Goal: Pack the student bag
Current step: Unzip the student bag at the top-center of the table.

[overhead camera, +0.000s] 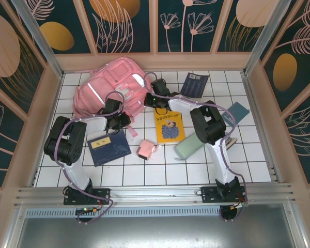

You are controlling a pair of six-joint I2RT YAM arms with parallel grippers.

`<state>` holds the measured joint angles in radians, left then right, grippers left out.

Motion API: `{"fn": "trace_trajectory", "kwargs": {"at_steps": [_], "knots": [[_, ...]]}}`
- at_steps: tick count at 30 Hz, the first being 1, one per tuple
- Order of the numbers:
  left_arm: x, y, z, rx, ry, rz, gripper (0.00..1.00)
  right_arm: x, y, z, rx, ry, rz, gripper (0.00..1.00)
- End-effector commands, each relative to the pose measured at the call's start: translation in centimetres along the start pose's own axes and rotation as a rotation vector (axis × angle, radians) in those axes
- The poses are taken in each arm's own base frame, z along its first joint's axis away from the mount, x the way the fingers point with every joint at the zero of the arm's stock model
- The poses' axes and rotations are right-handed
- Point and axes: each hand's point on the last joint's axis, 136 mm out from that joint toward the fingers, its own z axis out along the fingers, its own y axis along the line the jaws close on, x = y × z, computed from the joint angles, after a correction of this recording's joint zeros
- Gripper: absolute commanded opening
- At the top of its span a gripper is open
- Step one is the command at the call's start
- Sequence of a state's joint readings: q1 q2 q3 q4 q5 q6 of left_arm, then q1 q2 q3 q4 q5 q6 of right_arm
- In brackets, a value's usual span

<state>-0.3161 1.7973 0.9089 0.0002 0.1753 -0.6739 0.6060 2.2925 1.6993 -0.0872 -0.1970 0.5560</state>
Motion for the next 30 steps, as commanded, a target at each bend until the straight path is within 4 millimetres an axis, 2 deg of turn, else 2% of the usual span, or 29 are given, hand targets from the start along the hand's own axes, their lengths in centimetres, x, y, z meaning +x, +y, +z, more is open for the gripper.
{"fn": "trace_trajectory", "kwargs": {"at_steps": [1,3,8,9,13,16,18,19,22,27,30], "knots": [[0.2,1.5,1.1,-0.060,0.019,-0.004,0.16,1.8,0.6,1.1,-0.016,0.056,-0.008,0.00],[0.1,1.7,1.3,-0.076,0.021,-0.011,0.00,1.8,0.6,1.1,-0.016,0.057,-0.007,0.00],[-1.1,2.2,-0.5,-0.151,-0.025,-0.007,0.00,0.4,1.0,0.0,-0.008,0.016,-0.014,0.00],[-2.1,1.9,-1.3,-0.163,-0.051,-0.005,0.00,-0.3,1.1,-0.4,-0.004,0.000,-0.014,0.00],[-3.6,2.2,-3.4,-0.257,-0.077,0.016,0.00,-3.6,0.8,-2.3,0.037,-0.081,-0.003,0.00],[-4.1,2.9,-4.4,-0.328,-0.078,0.040,0.00,-6.4,-0.1,-3.8,0.075,-0.143,0.013,0.00],[-4.1,3.5,-5.0,-0.369,-0.076,0.060,0.00,-7.6,-0.5,-4.6,0.103,-0.175,0.019,0.00],[-4.1,3.8,-5.3,-0.391,-0.074,0.068,0.00,-9.1,-2.0,-5.4,0.128,-0.205,0.038,0.00],[-3.8,4.7,-5.9,-0.445,-0.065,0.092,0.00,-11.3,-4.3,-6.9,0.176,-0.251,0.070,0.00],[-3.7,6.0,-6.5,-0.512,-0.055,0.114,0.00,-13.9,-8.5,-8.9,0.256,-0.300,0.105,0.00],[-3.4,6.3,-6.4,-0.522,-0.030,0.125,0.00,-15.6,-10.0,-9.9,0.271,-0.329,0.112,0.00]]}}
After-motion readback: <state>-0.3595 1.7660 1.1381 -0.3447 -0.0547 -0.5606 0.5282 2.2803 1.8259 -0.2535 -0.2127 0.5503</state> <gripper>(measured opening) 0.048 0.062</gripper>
